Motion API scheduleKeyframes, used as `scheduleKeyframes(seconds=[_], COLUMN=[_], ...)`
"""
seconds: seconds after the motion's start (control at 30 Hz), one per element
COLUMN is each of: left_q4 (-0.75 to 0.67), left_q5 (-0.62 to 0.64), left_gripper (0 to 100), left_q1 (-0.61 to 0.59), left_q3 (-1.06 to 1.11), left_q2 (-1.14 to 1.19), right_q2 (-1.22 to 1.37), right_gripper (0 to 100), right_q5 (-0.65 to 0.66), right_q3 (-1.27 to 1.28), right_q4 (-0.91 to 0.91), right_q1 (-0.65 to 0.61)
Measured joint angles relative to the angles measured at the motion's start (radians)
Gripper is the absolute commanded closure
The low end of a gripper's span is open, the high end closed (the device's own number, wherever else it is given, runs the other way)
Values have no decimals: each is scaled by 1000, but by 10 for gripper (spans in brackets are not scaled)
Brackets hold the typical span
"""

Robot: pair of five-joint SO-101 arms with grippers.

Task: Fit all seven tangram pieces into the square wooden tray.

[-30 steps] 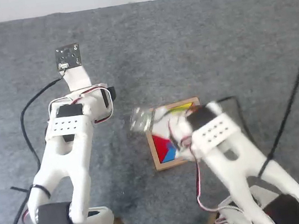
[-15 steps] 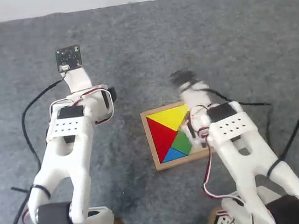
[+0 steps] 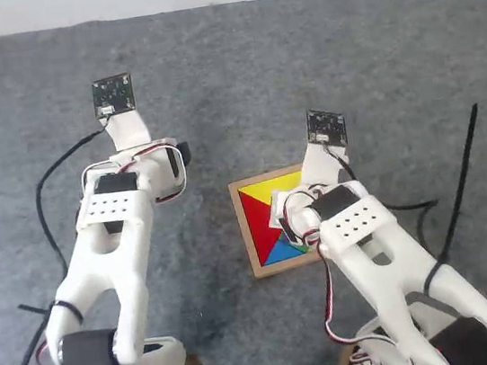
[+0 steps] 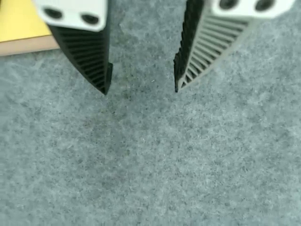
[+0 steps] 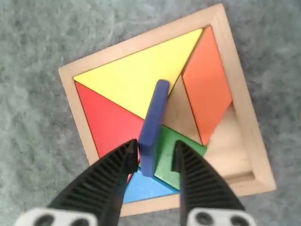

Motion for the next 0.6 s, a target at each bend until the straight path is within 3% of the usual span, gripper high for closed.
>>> scheduleKeyframes(seconds=[0.2,0.6], left_q4=[0,0], left_q5=[0,0], left_gripper=[788,788], left_q1=[0,0], left_q3=[0,0], left_q2=[0,0], right_q2=[-2,-176], right_gripper=[851,852], right_q5=[-15,-3], right_q3=[9,17], right_q4=[0,37], right_q1=[5,127])
